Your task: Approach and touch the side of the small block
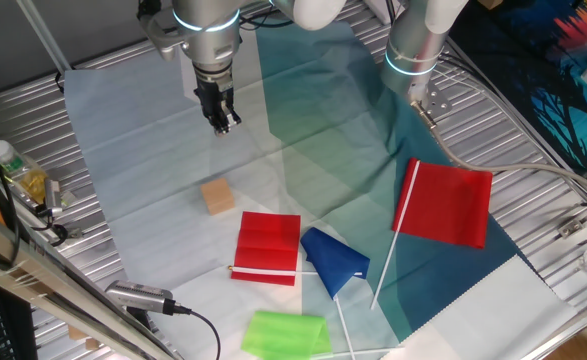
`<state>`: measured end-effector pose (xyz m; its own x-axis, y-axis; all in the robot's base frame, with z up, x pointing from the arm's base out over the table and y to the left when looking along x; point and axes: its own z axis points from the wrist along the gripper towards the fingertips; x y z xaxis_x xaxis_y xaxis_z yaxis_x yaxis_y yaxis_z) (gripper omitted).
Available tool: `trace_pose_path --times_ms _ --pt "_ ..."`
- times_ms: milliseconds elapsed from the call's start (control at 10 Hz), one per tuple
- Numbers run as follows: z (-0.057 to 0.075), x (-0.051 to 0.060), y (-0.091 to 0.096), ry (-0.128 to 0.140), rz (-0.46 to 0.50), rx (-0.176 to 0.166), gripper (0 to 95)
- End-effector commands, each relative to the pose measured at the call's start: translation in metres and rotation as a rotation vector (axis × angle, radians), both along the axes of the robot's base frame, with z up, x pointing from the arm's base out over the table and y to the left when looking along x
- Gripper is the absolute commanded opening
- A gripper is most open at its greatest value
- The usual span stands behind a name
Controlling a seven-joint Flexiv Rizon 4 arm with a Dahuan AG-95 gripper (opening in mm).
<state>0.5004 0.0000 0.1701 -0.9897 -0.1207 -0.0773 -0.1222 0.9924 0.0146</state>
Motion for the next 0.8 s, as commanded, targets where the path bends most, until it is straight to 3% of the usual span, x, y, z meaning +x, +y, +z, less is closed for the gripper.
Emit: trace_pose_path --times_ms 100,600,800 --pt "-0.0001 -0.0004 0.0000 0.001 0.002 -0.001 0.0" --pt "0.0024 0.0006 -0.0013 0.004 0.001 -0.001 0.0" --pt "0.0086 0.0088 -0.0038 0.018 0.000 0.000 0.0"
